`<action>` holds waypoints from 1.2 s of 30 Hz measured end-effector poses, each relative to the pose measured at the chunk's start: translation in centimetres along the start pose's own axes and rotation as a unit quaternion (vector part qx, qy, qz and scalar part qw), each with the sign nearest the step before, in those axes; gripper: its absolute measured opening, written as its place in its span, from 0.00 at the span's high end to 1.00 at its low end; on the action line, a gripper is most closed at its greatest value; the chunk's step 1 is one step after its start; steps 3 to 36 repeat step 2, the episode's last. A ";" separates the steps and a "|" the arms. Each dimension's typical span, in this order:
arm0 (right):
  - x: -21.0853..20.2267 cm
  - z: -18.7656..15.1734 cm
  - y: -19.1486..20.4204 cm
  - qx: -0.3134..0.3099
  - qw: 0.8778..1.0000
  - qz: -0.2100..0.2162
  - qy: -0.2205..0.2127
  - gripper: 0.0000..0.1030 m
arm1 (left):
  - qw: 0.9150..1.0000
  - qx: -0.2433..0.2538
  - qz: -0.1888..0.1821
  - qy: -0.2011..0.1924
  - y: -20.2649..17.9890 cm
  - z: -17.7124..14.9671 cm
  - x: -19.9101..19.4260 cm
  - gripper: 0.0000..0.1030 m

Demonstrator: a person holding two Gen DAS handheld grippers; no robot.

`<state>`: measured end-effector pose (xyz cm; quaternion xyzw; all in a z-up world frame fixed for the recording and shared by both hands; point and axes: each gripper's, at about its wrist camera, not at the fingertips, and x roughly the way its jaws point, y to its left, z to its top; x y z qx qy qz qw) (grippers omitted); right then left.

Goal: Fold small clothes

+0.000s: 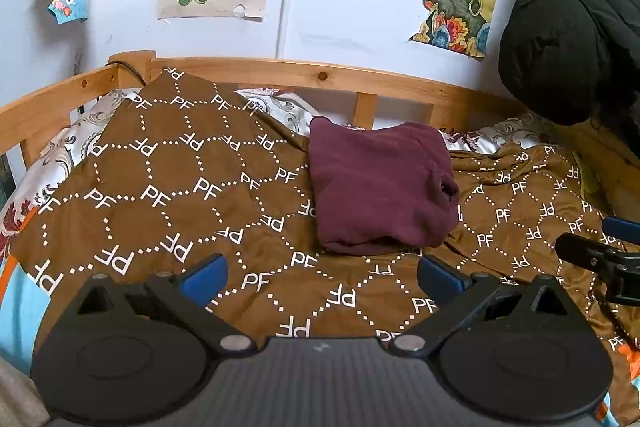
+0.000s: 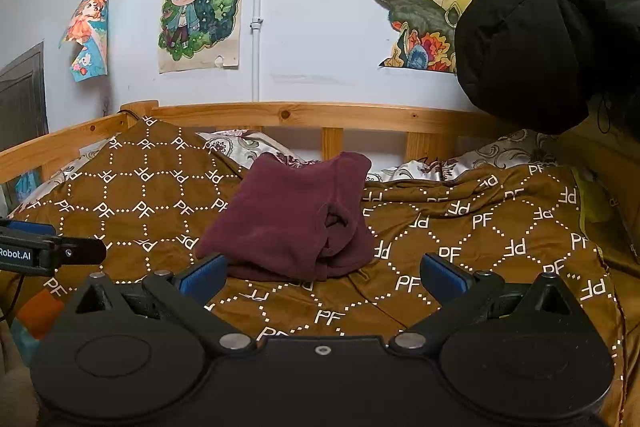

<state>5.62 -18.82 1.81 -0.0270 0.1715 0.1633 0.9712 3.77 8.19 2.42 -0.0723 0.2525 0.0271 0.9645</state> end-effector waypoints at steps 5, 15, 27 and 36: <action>0.0 0.0 0.0 0.000 1.000 0.000 0.000 0.01 | 1.000 0.001 0.000 0.000 -0.1 0.0 0.0 0.01; 0.0 0.0 0.0 0.000 1.000 0.000 0.000 0.01 | 1.000 0.001 0.000 0.000 -0.1 0.0 0.0 0.01; 0.0 0.0 0.0 0.000 1.000 0.000 0.000 0.01 | 1.000 0.001 0.000 0.000 -0.1 0.0 0.0 0.01; 0.0 0.0 0.0 0.000 1.000 0.000 0.000 0.01 | 1.000 0.001 0.000 0.000 -0.1 0.0 0.0 0.01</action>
